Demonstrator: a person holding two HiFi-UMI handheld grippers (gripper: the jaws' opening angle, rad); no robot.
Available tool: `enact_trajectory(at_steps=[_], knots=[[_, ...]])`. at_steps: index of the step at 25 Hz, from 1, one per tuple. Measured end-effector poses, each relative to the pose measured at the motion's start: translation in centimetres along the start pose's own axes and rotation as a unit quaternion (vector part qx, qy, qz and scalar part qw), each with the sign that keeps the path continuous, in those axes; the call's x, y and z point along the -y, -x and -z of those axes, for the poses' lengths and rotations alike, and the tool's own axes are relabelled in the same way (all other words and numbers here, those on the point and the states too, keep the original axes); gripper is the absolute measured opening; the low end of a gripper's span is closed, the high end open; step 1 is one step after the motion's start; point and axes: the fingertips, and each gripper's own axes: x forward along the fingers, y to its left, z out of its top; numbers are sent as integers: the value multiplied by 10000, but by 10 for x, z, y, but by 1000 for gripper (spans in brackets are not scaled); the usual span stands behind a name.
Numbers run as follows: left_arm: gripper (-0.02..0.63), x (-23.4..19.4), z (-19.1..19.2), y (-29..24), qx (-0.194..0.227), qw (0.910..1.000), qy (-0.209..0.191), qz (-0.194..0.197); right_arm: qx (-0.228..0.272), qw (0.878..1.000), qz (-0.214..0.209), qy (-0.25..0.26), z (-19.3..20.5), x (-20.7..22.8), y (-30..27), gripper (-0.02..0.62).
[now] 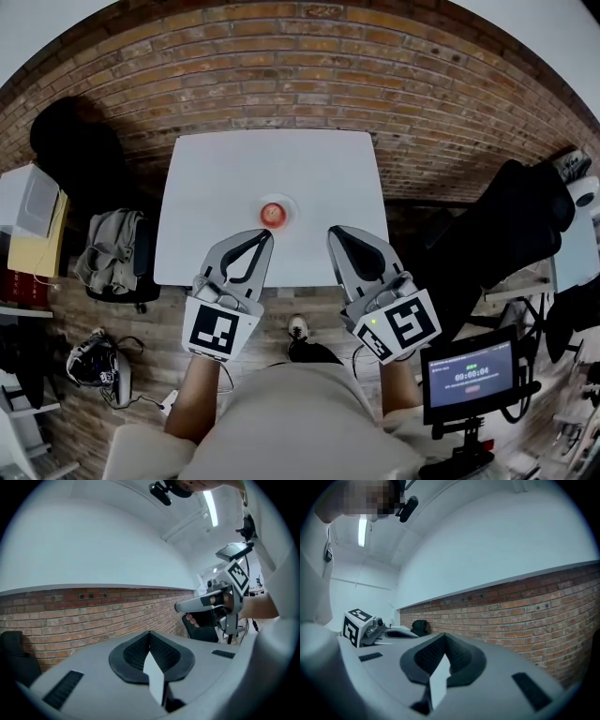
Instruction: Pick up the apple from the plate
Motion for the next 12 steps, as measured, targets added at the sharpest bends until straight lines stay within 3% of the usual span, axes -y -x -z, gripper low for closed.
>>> enact_trajectory(at_steps=[8,12], knots=[[3,-21,1,-54,-99,9999,-1,-84,-75,9999,-136,-60,3,50,-34,0],[3,-24,-1,-60,-86,9999,-9,-142,-75,9997,-212,-11,2,54,-40,0]])
